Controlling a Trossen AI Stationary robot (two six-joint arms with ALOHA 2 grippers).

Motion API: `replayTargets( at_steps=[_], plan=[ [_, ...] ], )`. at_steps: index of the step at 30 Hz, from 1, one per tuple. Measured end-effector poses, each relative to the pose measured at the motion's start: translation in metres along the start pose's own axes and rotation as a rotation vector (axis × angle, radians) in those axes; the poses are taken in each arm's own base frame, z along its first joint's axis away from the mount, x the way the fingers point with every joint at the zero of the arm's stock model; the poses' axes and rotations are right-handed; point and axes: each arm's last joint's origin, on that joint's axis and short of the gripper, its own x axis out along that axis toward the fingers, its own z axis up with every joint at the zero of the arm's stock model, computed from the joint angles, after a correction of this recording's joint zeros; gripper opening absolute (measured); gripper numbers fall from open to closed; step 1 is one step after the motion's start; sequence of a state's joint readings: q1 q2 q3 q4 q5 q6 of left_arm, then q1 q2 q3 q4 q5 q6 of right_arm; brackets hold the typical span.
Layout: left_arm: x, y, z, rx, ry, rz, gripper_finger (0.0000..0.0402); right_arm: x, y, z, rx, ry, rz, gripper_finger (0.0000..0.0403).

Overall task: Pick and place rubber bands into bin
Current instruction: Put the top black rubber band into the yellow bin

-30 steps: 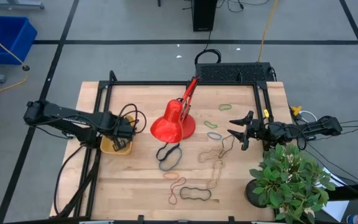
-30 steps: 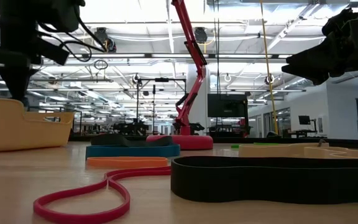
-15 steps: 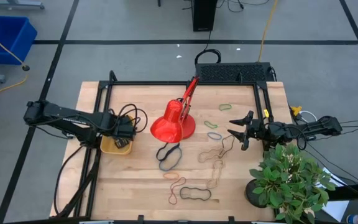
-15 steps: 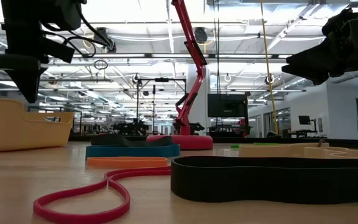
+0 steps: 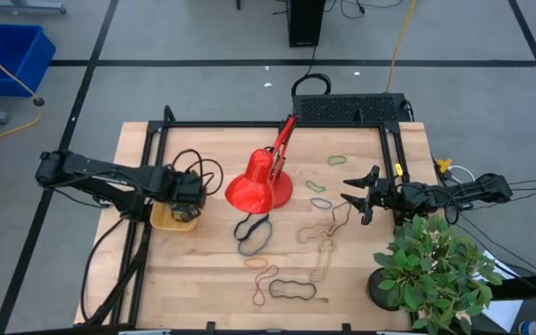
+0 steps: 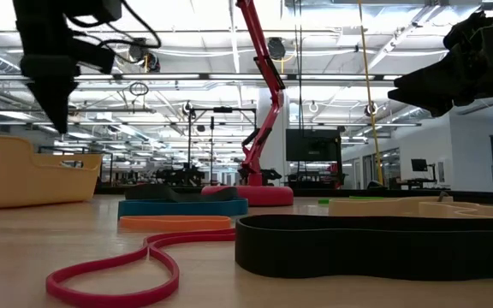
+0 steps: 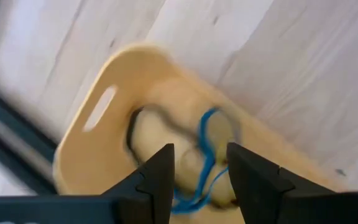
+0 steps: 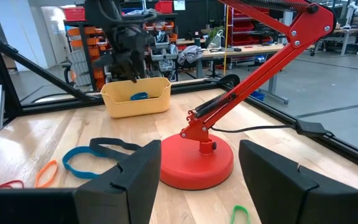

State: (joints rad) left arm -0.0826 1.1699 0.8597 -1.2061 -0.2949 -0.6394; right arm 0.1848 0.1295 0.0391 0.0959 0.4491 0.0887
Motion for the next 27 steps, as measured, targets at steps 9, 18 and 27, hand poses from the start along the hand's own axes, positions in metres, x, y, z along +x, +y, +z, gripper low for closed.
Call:
replayTargets(
  at_steps=[9, 18, 27],
  plan=[
    [-0.002, -0.012, 0.016, -0.064, -0.149, -0.13, 0.0153, 0.0, 0.0, 0.0, 0.002, 0.0, 0.0, 0.021],
    [-0.014, -0.03, 0.038, -0.035, -0.395, -0.338, 0.0154, 0.0, 0.0, 0.0, 0.003, -0.001, 0.0, 0.021],
    [-0.005, -0.048, 0.044, -0.043, -0.393, -0.355, 0.0154, 0.0, 0.0, 0.0, 0.004, 0.0, 0.0, 0.021]
  ],
)
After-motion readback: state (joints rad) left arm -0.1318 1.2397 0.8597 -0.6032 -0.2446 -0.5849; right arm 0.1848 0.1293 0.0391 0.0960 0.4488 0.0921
